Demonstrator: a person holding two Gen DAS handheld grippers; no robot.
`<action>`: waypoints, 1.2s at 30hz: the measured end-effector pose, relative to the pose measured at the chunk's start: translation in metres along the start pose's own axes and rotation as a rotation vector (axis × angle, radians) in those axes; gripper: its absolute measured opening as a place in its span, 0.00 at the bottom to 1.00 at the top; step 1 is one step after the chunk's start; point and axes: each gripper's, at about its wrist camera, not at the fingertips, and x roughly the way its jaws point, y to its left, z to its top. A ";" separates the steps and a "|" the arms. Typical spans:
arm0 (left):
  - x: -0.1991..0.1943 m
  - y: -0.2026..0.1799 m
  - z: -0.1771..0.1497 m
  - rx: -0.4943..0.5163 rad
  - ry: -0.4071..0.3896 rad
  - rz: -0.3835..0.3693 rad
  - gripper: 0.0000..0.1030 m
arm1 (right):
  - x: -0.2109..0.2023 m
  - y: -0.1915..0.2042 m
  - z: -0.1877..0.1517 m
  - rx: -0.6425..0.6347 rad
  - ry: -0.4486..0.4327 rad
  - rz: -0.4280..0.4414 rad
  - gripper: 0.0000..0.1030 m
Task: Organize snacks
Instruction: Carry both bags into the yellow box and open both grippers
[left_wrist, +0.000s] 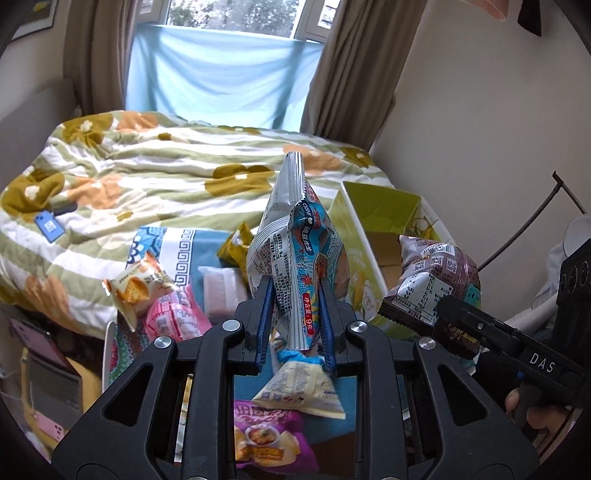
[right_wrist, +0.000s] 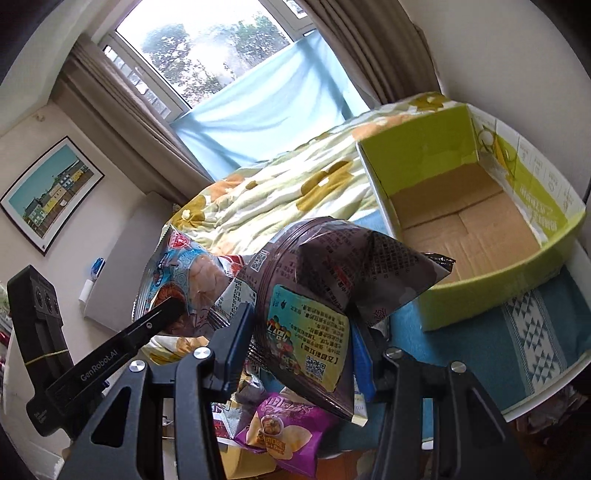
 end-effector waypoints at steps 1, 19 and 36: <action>-0.001 -0.010 0.004 0.000 -0.015 -0.010 0.20 | -0.007 -0.001 0.009 -0.019 -0.010 0.000 0.44; 0.169 -0.164 0.093 0.127 0.086 -0.162 0.20 | -0.031 -0.108 0.140 -0.181 -0.068 -0.187 0.44; 0.327 -0.164 0.091 0.190 0.365 -0.047 0.93 | 0.049 -0.184 0.180 -0.055 0.078 -0.267 0.44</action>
